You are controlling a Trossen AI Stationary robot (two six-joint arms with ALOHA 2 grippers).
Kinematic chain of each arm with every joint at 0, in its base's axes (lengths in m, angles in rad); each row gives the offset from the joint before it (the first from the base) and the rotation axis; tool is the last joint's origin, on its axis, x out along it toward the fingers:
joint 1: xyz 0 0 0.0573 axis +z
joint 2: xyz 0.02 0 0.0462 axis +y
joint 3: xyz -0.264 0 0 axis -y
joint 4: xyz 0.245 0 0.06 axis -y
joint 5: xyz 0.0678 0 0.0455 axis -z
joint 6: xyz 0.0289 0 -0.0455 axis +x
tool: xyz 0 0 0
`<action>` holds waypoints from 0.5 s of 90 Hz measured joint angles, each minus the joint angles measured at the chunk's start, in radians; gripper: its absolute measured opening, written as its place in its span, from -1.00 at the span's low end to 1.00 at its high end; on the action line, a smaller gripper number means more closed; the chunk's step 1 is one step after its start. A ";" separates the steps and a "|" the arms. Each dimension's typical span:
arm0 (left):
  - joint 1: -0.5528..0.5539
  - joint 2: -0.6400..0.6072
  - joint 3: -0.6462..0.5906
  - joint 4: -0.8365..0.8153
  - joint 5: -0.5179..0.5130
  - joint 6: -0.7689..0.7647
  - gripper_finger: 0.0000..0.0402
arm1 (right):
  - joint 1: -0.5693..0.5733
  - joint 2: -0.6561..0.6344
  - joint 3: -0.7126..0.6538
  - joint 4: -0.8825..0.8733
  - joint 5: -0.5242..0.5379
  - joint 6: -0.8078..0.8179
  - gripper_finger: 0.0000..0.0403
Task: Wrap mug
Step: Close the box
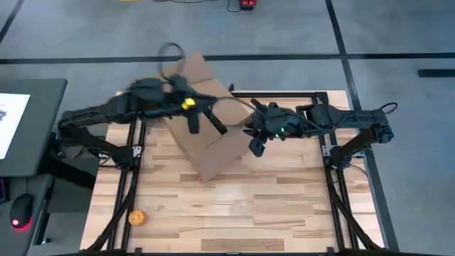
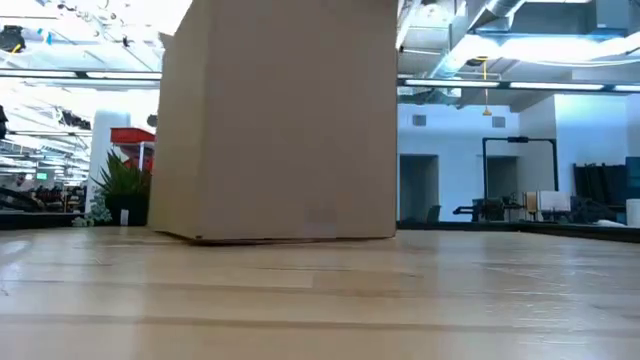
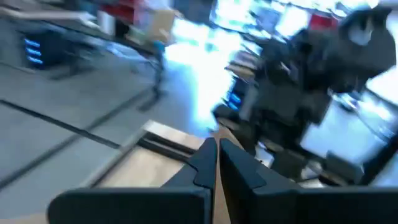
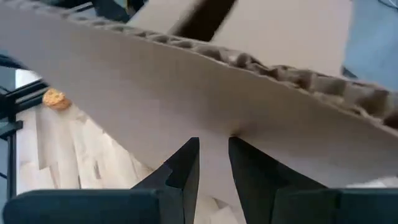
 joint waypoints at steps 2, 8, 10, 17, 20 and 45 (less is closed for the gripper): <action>0.000 -0.011 0.000 -0.007 -0.031 0.006 -1.00 | -0.004 0.000 0.000 0.002 0.000 -0.010 -0.60; 0.000 -0.043 0.000 -0.028 -0.140 0.035 -1.00 | -0.010 -0.002 0.000 0.010 -0.005 -0.029 -0.60; 0.001 -0.053 0.000 -0.039 -0.173 0.039 -1.00 | -0.011 -0.005 0.000 0.011 -0.014 -0.035 -0.60; 0.027 -0.073 0.000 -0.092 -0.226 0.038 -1.00 | -0.011 -0.013 0.000 0.018 -0.030 -0.051 -0.60; 0.045 -0.073 0.002 -0.119 -0.225 0.031 -1.00 | -0.011 -0.019 0.000 0.023 -0.038 -0.065 -0.60; 0.134 0.036 -0.001 -0.320 -0.157 0.023 -1.00 | -0.017 -0.022 0.002 0.149 -0.115 -0.170 -0.60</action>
